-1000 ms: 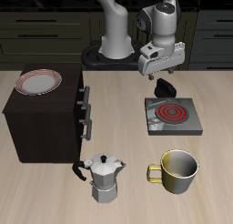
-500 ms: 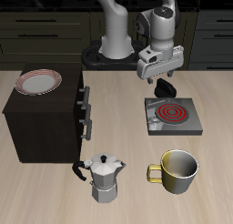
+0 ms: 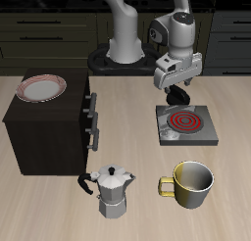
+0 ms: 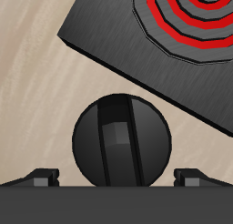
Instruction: Turn off the flat stove
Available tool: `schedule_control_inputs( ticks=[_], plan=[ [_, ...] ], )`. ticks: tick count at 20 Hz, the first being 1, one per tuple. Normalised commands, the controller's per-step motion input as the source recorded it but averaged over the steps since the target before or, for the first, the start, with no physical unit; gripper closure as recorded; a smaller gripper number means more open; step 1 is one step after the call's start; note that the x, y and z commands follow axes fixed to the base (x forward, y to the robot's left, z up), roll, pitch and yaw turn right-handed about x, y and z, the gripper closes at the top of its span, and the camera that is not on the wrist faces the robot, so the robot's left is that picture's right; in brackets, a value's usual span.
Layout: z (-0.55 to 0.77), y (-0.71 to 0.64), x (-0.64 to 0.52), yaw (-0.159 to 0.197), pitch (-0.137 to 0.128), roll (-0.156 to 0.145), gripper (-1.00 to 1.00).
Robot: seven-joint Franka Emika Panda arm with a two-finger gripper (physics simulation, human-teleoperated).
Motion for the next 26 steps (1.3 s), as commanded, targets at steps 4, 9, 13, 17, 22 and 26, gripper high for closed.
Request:
schedule_control_inputs(
  ticks=[4,9,13,17,22,26],
  plan=[
    [-0.14,0.02,0.02,-0.003,0.005,-0.038,-1.00],
    [-0.33,0.01,-0.01,0.020,0.031,-0.029,-1.00],
    [-0.38,-0.01,-0.01,-0.018,0.101,0.055,-1.00],
    [-0.19,0.07,-0.14,-0.045,0.034,0.048,1.00],
    [0.03,0.12,-0.11,-0.033,0.001,0.052,1.00],
    [0.09,-0.04,0.00,-0.030,-0.006,0.009,1.00]
  ],
)
